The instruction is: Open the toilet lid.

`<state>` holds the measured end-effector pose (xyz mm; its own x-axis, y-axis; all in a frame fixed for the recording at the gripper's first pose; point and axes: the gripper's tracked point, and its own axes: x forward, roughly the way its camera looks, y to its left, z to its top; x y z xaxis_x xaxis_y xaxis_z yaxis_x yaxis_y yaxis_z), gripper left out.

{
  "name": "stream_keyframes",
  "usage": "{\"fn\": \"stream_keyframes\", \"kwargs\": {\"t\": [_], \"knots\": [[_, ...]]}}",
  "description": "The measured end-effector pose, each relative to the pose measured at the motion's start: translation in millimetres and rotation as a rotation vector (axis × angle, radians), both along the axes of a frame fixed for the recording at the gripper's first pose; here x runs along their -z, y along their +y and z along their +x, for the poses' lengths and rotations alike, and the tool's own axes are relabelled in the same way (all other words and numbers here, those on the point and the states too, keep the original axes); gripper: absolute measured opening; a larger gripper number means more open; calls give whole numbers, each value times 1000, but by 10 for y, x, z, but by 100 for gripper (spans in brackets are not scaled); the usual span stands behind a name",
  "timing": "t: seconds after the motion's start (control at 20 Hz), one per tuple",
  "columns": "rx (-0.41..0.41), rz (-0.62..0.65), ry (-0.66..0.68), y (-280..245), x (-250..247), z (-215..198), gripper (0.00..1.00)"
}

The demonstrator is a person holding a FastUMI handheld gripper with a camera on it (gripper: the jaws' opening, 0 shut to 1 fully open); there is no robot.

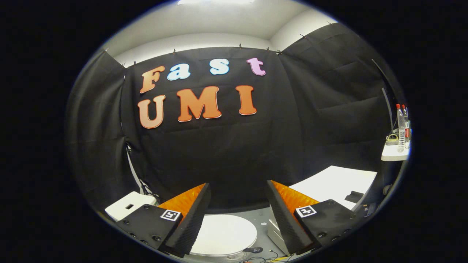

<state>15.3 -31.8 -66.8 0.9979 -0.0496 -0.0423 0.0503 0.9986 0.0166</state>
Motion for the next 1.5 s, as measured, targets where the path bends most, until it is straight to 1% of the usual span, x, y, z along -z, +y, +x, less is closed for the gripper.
{"fn": "stream_keyframes", "kwargs": {"t": [0.15, 0.35, 0.5, 0.7, 0.85, 0.95, 1.15, 1.2, 1.25, 1.3, 1.5], "knots": [[32, -4, 28, -136, 334, 42, 98], [55, 48, 91, -289, 875, 87, 99], [96, 105, 150, -427, 1353, 64, 99], [126, 167, 203, -508, 1900, 24, 99], [143, 256, 255, -569, 2304, -10, 98], [161, 288, 293, -613, 2570, -25, 99], [186, 336, 393, -664, 3018, -153, 99], [199, 327, 409, -715, 3118, -170, 99], [206, 322, 416, -751, 3201, -160, 99], [217, 321, 388, -805, 3245, -80, 99], [244, 436, 426, -855, 3580, -115, 99]]}}
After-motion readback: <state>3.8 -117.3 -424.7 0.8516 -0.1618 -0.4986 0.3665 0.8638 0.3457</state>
